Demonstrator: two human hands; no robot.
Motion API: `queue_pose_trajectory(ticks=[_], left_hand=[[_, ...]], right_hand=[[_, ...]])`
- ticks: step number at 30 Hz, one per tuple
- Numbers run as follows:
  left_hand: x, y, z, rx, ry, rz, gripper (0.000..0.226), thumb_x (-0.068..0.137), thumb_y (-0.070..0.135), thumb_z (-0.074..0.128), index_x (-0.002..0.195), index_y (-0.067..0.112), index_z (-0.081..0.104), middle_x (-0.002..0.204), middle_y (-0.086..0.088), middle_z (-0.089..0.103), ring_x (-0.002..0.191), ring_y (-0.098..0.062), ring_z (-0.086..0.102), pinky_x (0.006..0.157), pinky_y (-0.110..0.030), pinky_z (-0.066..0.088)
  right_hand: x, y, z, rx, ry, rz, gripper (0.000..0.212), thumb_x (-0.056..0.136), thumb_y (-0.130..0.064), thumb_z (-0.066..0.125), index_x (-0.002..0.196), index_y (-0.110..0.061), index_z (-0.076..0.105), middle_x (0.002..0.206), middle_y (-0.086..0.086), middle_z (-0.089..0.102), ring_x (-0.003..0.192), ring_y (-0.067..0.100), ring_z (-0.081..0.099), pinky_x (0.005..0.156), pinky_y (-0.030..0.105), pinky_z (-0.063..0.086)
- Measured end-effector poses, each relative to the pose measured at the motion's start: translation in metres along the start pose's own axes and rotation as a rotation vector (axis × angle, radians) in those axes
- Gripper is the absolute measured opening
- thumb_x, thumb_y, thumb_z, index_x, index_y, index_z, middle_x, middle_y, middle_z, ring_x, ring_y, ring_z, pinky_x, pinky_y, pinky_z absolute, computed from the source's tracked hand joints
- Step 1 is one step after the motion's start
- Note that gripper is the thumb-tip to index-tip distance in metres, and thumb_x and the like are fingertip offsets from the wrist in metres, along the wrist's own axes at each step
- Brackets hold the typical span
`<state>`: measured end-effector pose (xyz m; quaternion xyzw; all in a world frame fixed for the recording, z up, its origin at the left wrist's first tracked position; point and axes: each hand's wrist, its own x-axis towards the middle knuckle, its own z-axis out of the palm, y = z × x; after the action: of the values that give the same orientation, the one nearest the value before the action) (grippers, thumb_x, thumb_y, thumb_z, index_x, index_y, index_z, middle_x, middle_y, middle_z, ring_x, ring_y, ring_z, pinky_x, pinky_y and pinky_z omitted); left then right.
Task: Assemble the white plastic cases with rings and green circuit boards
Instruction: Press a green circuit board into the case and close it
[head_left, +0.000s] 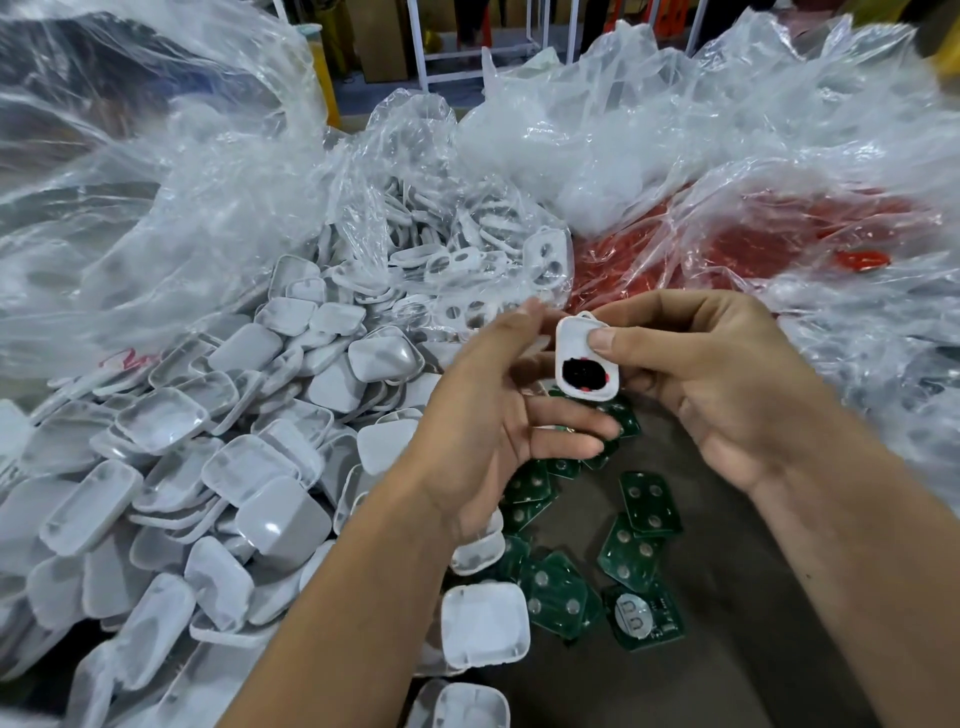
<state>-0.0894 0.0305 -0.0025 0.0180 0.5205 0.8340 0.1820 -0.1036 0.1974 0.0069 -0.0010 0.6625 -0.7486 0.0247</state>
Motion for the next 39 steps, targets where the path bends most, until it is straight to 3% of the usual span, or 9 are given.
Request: queue_pose_trajectory(ticks=[4, 8, 15, 19, 23, 28, 31, 35, 39], left_hand=[[-0.001, 0.002, 0.0, -0.228, -0.165, -0.13, 0.035, 0.096, 0.03, 0.058, 0.111, 0.004, 0.076, 0.107, -0.025, 0.074, 0.083, -0.035, 0.077, 0.067, -0.032, 0.065], [0.0, -0.003, -0.002, -0.371, -0.211, -0.151, 0.047, 0.086, 0.021, 0.071, 0.126, -0.003, 0.068, 0.118, -0.029, 0.07, 0.102, -0.039, 0.074, 0.084, -0.037, 0.064], [0.006, -0.006, -0.005, -0.421, -0.141, -0.122, 0.035, 0.08, 0.015, 0.076, 0.11, -0.001, 0.076, 0.109, -0.024, 0.074, 0.097, -0.034, 0.076, 0.078, -0.036, 0.064], [0.008, -0.007, -0.006, -0.436, -0.121, -0.109, 0.03, 0.08, 0.013, 0.075, 0.106, 0.0, 0.077, 0.108, -0.022, 0.075, 0.094, -0.032, 0.077, 0.075, -0.035, 0.065], [0.008, -0.008, -0.006, -0.418, -0.142, -0.099, 0.039, 0.078, 0.014, 0.077, 0.115, 0.003, 0.076, 0.112, -0.021, 0.075, 0.098, -0.034, 0.076, 0.078, -0.035, 0.064], [0.008, -0.006, -0.007, -0.476, -0.2, -0.077, 0.041, 0.077, 0.014, 0.076, 0.117, 0.005, 0.075, 0.114, -0.02, 0.074, 0.098, -0.033, 0.076, 0.081, -0.036, 0.064], [0.007, -0.002, -0.008, -0.562, -0.225, -0.05, 0.042, 0.08, 0.013, 0.074, 0.121, 0.005, 0.072, 0.115, -0.022, 0.074, 0.099, -0.036, 0.076, 0.082, -0.038, 0.064], [0.005, 0.004, -0.009, -0.607, -0.19, -0.007, 0.04, 0.081, 0.014, 0.073, 0.119, 0.005, 0.071, 0.117, -0.022, 0.073, 0.101, -0.037, 0.075, 0.088, -0.039, 0.063], [0.005, 0.007, -0.008, -0.598, -0.14, 0.002, 0.061, 0.08, 0.015, 0.074, 0.137, 0.003, 0.059, 0.123, -0.022, 0.068, 0.103, -0.031, 0.074, 0.089, -0.037, 0.062]], right_hand=[[-0.001, -0.008, -0.002, 0.107, -0.089, 0.104, 0.027, 0.049, -0.02, 0.085, 0.073, -0.01, 0.081, 0.066, 0.01, 0.068, 0.058, 0.022, 0.055, 0.048, 0.024, 0.049], [-0.001, -0.012, -0.004, 0.145, -0.16, 0.134, 0.023, 0.05, -0.02, 0.083, 0.072, -0.012, 0.081, 0.073, 0.01, 0.071, 0.07, 0.026, 0.049, 0.064, 0.031, 0.045], [-0.004, -0.007, 0.004, 0.073, -0.034, 0.029, 0.022, 0.061, -0.014, 0.083, 0.083, -0.01, 0.079, 0.085, 0.016, 0.074, 0.079, 0.035, 0.06, 0.077, 0.042, 0.05], [-0.004, -0.004, 0.009, 0.089, 0.035, -0.009, 0.023, 0.074, 0.003, 0.079, 0.092, -0.011, 0.076, 0.089, 0.011, 0.073, 0.077, 0.022, 0.069, 0.074, 0.038, 0.051], [-0.004, -0.006, 0.007, 0.252, -0.016, 0.062, 0.038, 0.061, -0.006, 0.078, 0.097, -0.014, 0.073, 0.093, 0.009, 0.074, 0.076, 0.018, 0.071, 0.073, 0.032, 0.051], [-0.005, -0.004, 0.008, 0.277, -0.032, -0.008, 0.045, 0.072, -0.015, 0.081, 0.115, -0.01, 0.068, 0.102, 0.01, 0.075, 0.084, 0.02, 0.068, 0.074, 0.031, 0.049], [-0.005, -0.003, 0.008, 0.246, 0.016, -0.222, 0.022, 0.089, -0.019, 0.07, 0.107, -0.007, 0.068, 0.092, 0.005, 0.073, 0.078, 0.013, 0.066, 0.065, 0.023, 0.051], [-0.01, -0.003, 0.007, -0.289, 0.108, -0.746, 0.02, 0.1, -0.007, 0.055, 0.102, -0.01, 0.075, 0.096, 0.017, 0.069, 0.085, 0.008, 0.063, 0.076, 0.02, 0.047], [-0.011, 0.002, 0.008, -0.703, 0.144, -0.94, 0.02, 0.099, -0.015, 0.061, 0.102, -0.008, 0.081, 0.103, 0.011, 0.068, 0.107, 0.034, 0.059, 0.087, 0.039, 0.048]])
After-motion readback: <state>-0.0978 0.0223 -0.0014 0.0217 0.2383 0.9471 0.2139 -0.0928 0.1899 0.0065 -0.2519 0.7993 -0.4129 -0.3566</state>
